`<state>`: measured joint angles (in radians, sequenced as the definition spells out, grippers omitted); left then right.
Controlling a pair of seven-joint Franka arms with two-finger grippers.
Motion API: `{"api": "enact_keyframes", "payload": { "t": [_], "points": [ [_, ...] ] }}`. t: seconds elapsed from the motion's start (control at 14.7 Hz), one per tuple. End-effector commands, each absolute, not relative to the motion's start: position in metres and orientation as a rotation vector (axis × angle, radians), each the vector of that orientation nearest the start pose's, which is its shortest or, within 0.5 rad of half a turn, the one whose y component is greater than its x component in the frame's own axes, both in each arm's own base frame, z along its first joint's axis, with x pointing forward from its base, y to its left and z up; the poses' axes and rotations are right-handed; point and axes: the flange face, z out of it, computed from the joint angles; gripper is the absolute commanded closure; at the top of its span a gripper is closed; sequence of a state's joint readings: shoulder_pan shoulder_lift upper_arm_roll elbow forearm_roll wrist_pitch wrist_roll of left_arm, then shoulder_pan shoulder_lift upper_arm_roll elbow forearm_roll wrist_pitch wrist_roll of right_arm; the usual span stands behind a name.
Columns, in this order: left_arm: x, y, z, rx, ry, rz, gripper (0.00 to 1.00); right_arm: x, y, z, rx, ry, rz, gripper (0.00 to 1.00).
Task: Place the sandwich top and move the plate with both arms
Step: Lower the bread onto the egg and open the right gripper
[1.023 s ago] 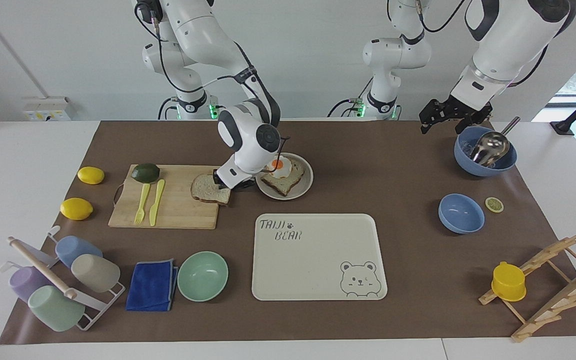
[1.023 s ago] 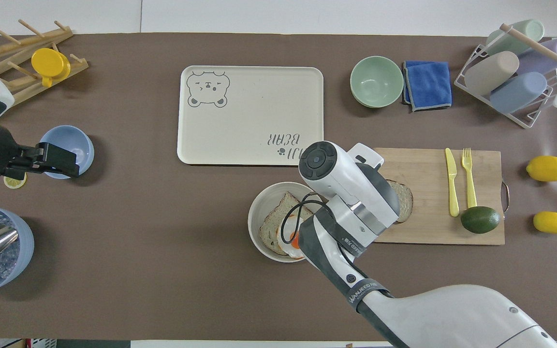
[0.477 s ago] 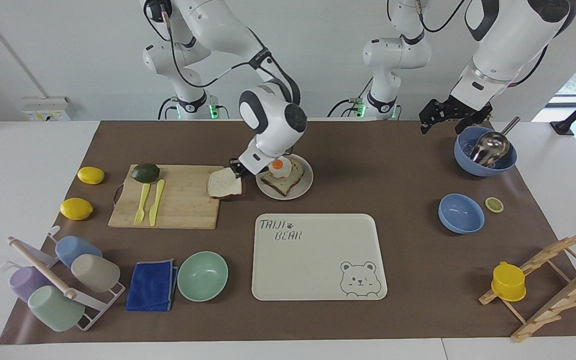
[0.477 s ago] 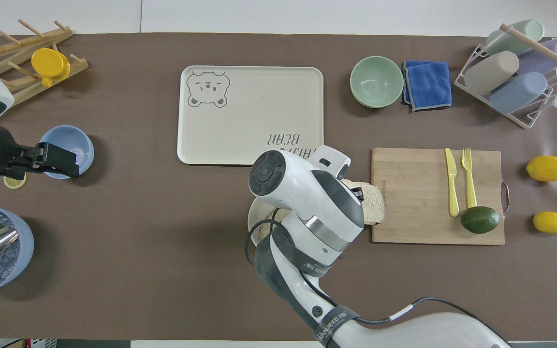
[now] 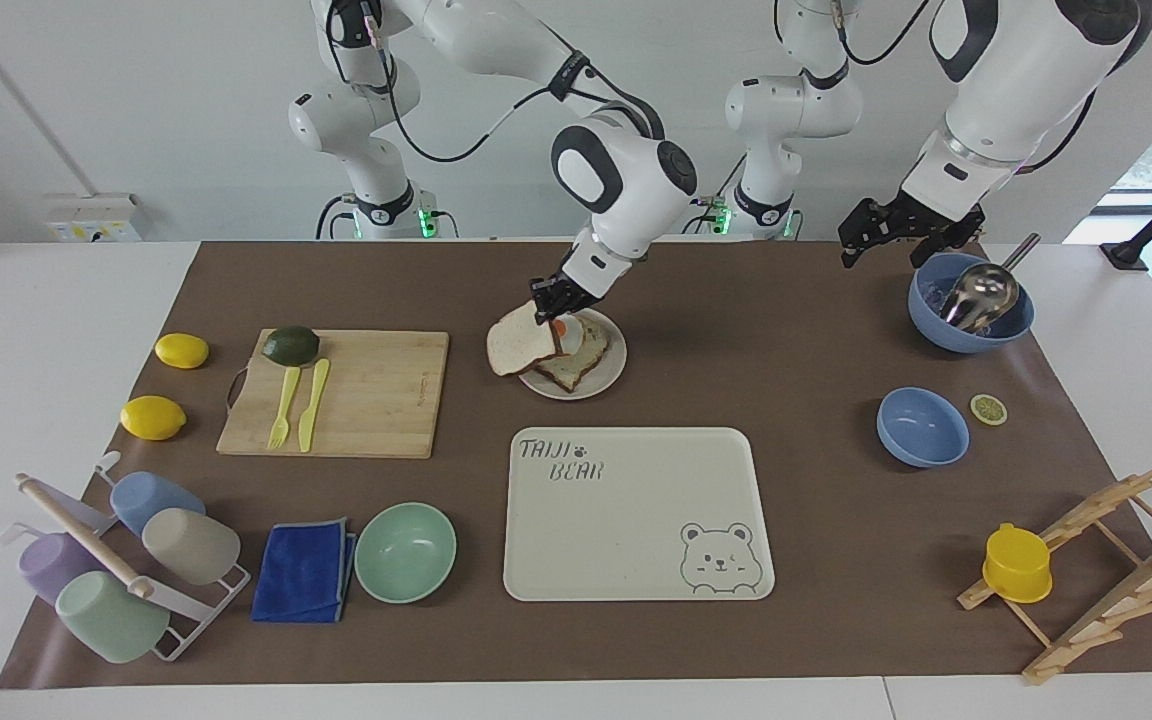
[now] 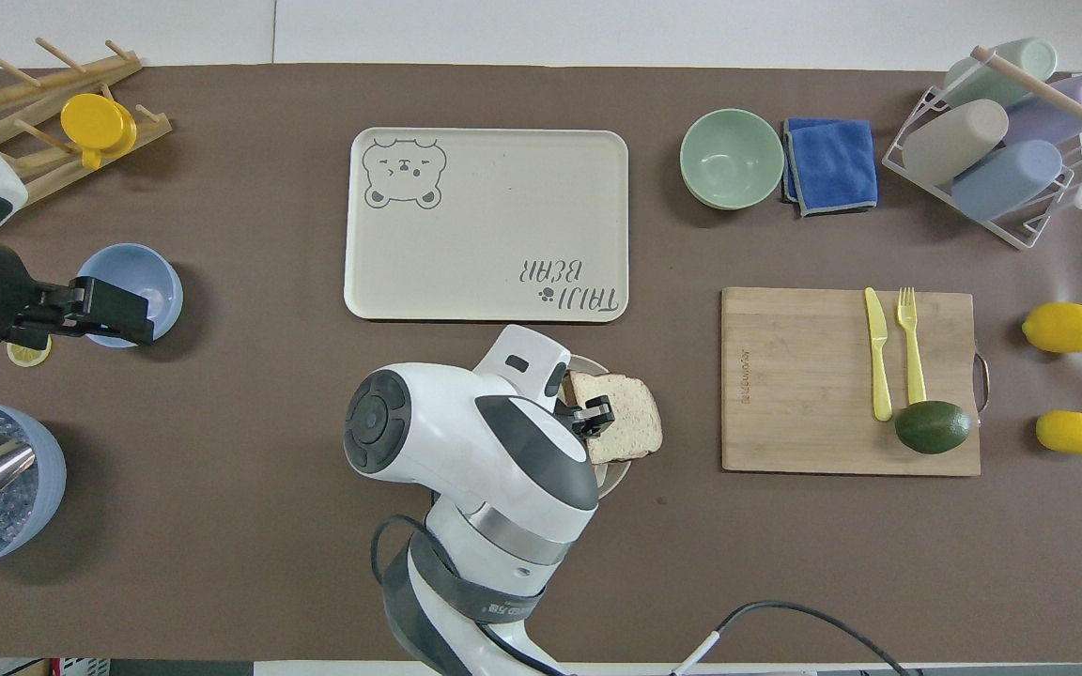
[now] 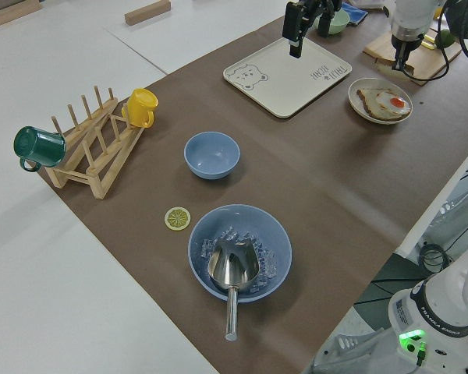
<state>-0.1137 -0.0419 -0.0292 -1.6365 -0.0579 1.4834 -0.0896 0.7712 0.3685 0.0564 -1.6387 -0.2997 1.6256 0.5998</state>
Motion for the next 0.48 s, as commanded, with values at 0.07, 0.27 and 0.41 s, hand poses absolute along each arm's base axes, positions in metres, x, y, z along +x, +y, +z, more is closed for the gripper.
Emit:
{"api": "enact_keyframes", "payload": {
  "t": [0.07,0.27,0.41],
  "points": [
    [0.518,-0.080,0.612,-3.181,0.100,0.175,0.00,0.434,0.454,0.369,-3.485,-0.501,0.133,1.00],
    [0.518,-0.080,0.612,-3.181,0.100,0.175,0.00,0.429,0.457,0.364,-3.446,-0.471,0.172,1.00],
    [0.518,-0.079,0.612,-3.181,0.098,0.175,0.00,0.421,0.458,0.354,-3.438,-0.476,0.158,1.00]
  ]
}}
